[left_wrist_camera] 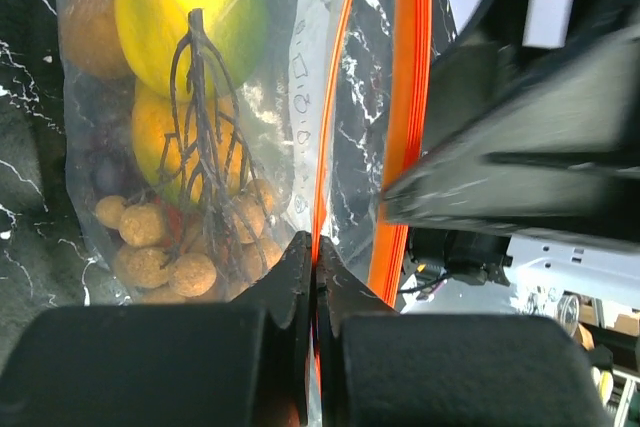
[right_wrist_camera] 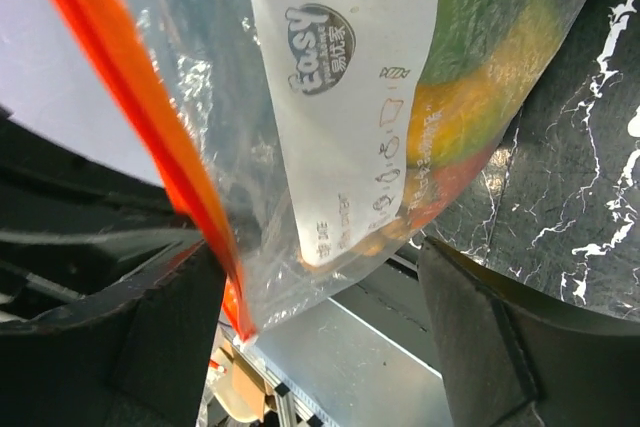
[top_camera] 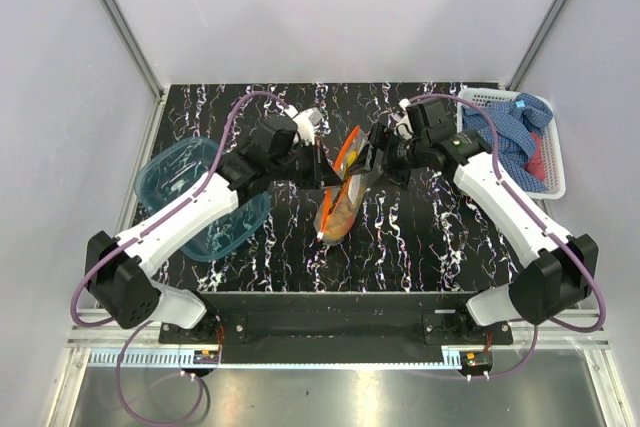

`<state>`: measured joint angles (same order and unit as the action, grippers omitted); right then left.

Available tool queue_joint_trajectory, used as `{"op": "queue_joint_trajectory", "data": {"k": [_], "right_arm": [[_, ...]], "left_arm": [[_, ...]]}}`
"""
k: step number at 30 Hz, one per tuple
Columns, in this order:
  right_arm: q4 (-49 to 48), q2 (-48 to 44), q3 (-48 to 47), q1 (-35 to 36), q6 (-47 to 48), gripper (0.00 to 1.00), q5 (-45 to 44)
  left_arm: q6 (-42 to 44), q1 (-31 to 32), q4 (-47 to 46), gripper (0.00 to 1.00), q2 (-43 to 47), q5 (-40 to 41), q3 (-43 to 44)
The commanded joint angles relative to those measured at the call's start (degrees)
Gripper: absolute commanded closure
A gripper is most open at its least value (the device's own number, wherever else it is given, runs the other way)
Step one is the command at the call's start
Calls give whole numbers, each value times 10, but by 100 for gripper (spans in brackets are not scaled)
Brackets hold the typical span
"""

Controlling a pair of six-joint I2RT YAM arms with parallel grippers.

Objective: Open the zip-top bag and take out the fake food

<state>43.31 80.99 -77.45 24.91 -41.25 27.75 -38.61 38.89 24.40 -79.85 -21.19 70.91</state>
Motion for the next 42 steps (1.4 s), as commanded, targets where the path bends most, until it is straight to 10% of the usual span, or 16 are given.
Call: {"op": "queue_joint_trajectory", "data": {"k": [1,6,11,15,26,33,42], "right_arm": [[-9,10,-31,17,11,19,-30],[-13,31,-38,39,0,34,-45],[3,23,-45,43,4,81,-68],[4,10,-52,44,25,100,-65],[63,-1,-87,46,85,100,-46],[56,9,-97,56,92,100,-30],[49,9,-109,61,86,100,-39]], "left_arm": [[-16,19,-29,100,17,36,24],[-19,32,-28,100,23,55,15],[8,33,33,100,46,111,30],[36,32,77,100,68,169,34],[62,34,161,94,92,252,44],[97,67,175,53,66,286,153],[84,117,167,68,-11,263,224]]}}
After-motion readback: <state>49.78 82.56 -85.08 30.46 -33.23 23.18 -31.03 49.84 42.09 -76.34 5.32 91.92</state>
